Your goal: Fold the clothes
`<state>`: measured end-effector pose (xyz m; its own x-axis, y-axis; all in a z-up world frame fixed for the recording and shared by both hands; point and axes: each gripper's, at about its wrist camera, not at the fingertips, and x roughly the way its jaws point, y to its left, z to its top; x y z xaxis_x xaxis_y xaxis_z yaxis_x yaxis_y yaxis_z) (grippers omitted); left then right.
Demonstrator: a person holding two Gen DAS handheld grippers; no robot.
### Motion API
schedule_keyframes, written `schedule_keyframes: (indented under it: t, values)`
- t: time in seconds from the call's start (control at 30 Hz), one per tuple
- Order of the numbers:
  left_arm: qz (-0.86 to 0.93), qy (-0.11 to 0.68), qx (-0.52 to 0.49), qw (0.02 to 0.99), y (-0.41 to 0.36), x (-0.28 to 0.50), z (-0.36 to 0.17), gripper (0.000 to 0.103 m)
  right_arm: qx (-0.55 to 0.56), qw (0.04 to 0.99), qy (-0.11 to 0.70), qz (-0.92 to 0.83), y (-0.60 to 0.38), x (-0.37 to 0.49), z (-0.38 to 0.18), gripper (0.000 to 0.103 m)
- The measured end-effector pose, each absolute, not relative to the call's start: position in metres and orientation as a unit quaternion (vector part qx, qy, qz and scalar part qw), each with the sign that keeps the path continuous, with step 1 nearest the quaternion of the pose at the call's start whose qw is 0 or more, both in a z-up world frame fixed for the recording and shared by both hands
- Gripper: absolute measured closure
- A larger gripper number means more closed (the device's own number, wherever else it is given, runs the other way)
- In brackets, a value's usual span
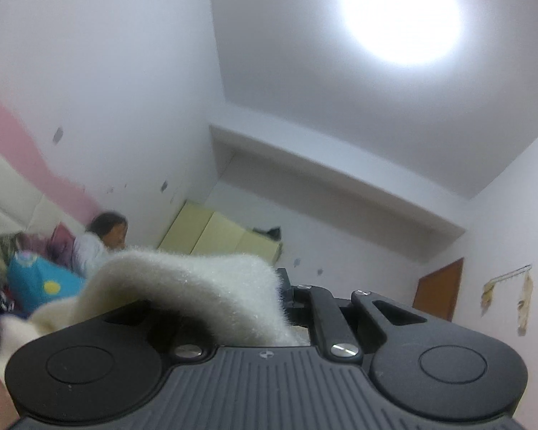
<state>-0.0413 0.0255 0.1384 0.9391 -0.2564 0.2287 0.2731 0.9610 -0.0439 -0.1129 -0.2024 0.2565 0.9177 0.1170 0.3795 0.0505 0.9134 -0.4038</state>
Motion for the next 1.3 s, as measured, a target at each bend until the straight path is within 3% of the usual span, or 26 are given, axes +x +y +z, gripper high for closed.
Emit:
schedule_keyframes:
  t: [0.27,0.47,0.73,0.97,1.07,1.13,1.3]
  values:
    - [-0.178,-0.161,-0.049,0.969,0.045,-0.072,0.193,0.081,-0.205,0.937,-0.283,-0.002,-0.211,-0.166,0.282,0.093]
    - [-0.162,-0.143,-0.04,0.976,0.044,-0.05,0.181,0.081,-0.188,0.948,-0.256,0.006,-0.222,-0.141,0.27,0.093]
    - [-0.12,-0.022,-0.037,0.992,0.027,0.044,0.119,0.081,-0.189,0.973,-0.127,0.025,-0.226,-0.03,0.208,0.093]
    - [-0.098,-0.004,0.028,0.995,-0.01,0.153,0.104,0.083,-0.175,0.982,-0.065,0.003,-0.242,0.1,0.179,0.093]
    - [-0.095,0.038,0.069,0.992,-0.025,0.186,0.075,0.083,-0.178,0.984,-0.024,-0.011,-0.25,0.159,0.155,0.093]
    - [-0.093,0.073,0.092,0.989,-0.034,0.209,0.053,0.083,-0.17,0.985,0.033,-0.004,-0.261,0.197,0.127,0.093]
    - [-0.114,0.243,0.113,0.957,-0.045,0.279,-0.034,0.083,-0.159,0.954,0.251,0.041,-0.275,0.288,0.015,0.089]
